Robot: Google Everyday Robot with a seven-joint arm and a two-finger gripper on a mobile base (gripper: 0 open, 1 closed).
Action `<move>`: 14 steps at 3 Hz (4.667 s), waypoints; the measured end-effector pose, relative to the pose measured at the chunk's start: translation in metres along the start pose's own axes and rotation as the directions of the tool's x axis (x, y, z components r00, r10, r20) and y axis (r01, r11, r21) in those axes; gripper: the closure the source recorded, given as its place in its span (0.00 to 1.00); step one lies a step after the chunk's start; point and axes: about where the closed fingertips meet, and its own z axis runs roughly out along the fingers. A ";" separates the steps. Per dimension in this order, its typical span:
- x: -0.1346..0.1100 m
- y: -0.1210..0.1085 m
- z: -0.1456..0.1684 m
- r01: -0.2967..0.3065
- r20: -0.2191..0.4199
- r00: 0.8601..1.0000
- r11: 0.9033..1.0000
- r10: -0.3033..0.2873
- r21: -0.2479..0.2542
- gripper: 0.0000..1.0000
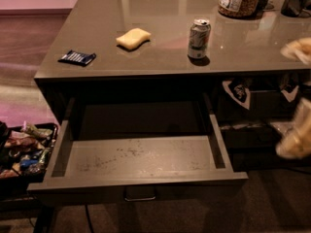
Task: Close top drawer
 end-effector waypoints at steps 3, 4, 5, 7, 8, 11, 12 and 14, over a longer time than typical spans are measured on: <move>0.062 0.059 0.060 -0.113 0.240 0.967 0.987 0.084 0.113 0.00; 0.062 0.059 0.060 -0.112 0.241 0.967 0.988 0.082 0.111 0.00; 0.073 0.072 0.081 -0.089 0.250 0.965 0.995 0.075 0.047 0.00; 0.109 0.129 0.116 -0.012 0.343 0.937 0.984 0.073 -0.177 0.00; 0.114 0.158 0.130 -0.035 0.378 0.919 0.979 0.111 -0.202 0.00; 0.101 0.162 0.140 0.018 0.378 0.922 0.965 0.085 -0.262 0.00; 0.091 0.172 0.156 0.037 0.374 0.924 0.953 0.083 -0.301 0.00; 0.062 0.170 0.193 0.046 0.370 0.927 0.959 0.064 -0.281 0.03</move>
Offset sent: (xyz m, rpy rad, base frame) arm -0.0340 -0.0034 -0.1400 0.5286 -0.2530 -0.0142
